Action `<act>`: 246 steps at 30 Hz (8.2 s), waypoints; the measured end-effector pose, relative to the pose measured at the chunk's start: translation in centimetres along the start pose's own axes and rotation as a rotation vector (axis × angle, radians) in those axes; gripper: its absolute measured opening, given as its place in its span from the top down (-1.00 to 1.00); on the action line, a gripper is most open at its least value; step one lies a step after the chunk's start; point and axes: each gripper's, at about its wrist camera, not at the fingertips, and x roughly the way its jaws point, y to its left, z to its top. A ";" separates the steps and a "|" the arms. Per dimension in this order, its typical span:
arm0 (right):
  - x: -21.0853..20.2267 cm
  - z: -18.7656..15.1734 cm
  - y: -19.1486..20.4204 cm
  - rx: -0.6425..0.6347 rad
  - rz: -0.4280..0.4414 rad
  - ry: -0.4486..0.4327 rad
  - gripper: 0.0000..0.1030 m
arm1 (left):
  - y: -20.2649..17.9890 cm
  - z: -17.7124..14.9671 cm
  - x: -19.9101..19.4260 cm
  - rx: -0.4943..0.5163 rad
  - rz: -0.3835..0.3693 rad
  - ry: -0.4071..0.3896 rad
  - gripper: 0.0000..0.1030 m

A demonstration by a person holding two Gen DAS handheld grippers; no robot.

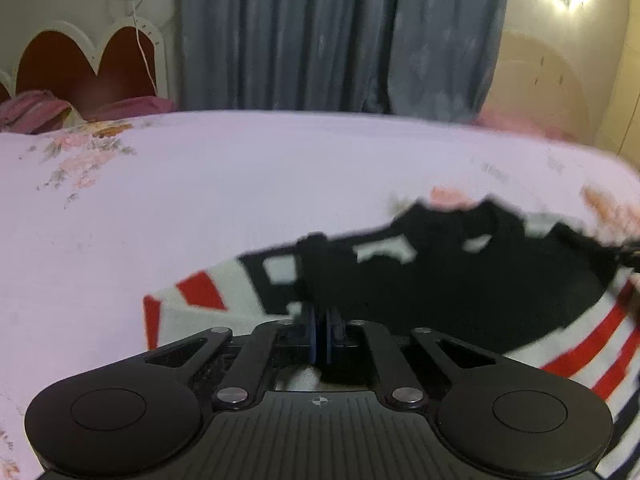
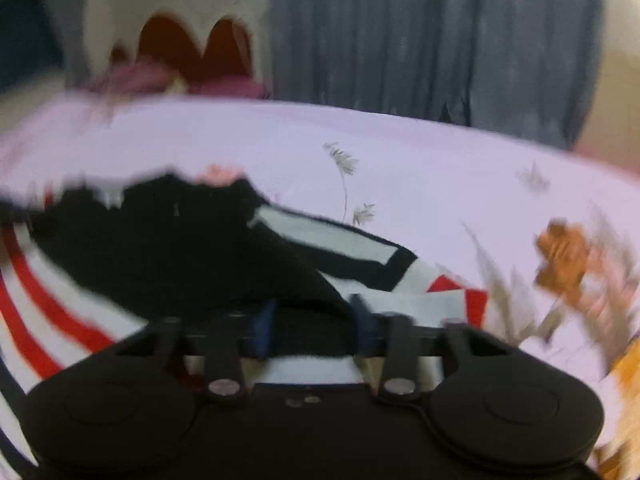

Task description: Fold small clothes

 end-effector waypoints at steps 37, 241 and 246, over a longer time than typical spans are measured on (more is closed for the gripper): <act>1.5 0.9 3.2 -0.025 -0.256 0.032 0.30 | -3.6 -1.9 0.0 0.081 0.139 -0.008 -0.45; -9.8 -6.7 -2.2 -0.006 0.008 0.119 0.91 | -23.2 -8.3 -7.5 0.104 -0.016 0.156 0.76; -12.0 -6.4 -0.9 -0.032 -0.003 0.084 0.67 | -23.1 -8.2 -10.0 0.091 -0.021 0.146 0.75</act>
